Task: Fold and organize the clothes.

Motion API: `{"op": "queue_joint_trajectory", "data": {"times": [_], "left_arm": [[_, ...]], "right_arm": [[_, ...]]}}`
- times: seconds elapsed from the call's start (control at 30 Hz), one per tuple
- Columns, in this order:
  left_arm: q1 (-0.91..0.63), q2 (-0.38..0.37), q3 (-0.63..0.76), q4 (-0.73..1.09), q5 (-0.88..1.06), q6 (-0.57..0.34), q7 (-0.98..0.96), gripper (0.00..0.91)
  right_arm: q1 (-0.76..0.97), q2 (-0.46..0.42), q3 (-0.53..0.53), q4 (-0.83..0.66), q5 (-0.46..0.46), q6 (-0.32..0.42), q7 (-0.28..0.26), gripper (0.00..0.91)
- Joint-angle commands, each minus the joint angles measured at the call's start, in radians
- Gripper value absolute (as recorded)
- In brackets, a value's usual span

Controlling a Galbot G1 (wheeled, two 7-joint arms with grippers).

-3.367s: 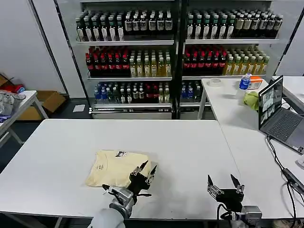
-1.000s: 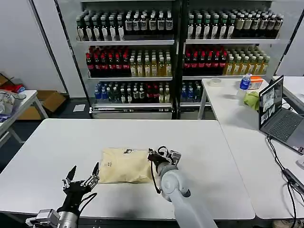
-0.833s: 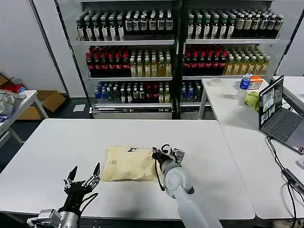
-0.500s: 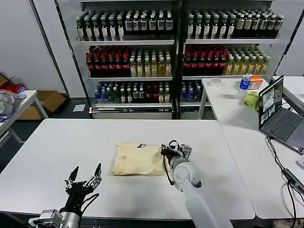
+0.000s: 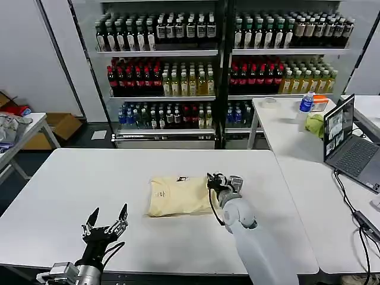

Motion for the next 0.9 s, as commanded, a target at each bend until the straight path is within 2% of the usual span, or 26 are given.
{"op": "queue_joint_trajectory", "data": {"times": [0.03,0.17,0.47,0.6,0.7,0.8,0.9], "left_arm": [[0.001,0.001,0.004,-0.003,0.003,-0.001,0.001,0.907],[-0.003,0.000,0.012,-0.001,0.007,-0.002,0.001,0.907],[-0.018,0.010,0.028,0.008,0.030,-0.004,0.009,0.907],[-0.022,0.015,0.032,0.005,0.032,-0.005,0.013,0.907],[-0.028,0.018,0.035,0.010,0.032,-0.007,0.016,0.907],[-0.032,0.021,0.036,0.010,0.031,-0.006,0.017,0.907],[-0.034,0.026,0.037,0.012,0.032,-0.006,0.021,0.907]], "right_arm": [[-0.144,-0.132,0.013,0.174,-0.419,0.321,-0.088,0.907],[-0.315,-0.178,0.070,0.322,-0.485,0.345,-0.073,0.907],[-0.624,-0.214,0.226,0.587,-0.490,0.318,-0.084,0.907],[-0.715,-0.213,0.274,0.638,-0.504,0.315,-0.084,0.907],[-0.748,-0.202,0.291,0.647,-0.522,0.357,-0.080,0.907],[-0.766,-0.186,0.295,0.669,-0.525,0.395,-0.051,0.907],[-0.787,-0.175,0.296,0.682,-0.522,0.413,-0.061,0.907]]}}
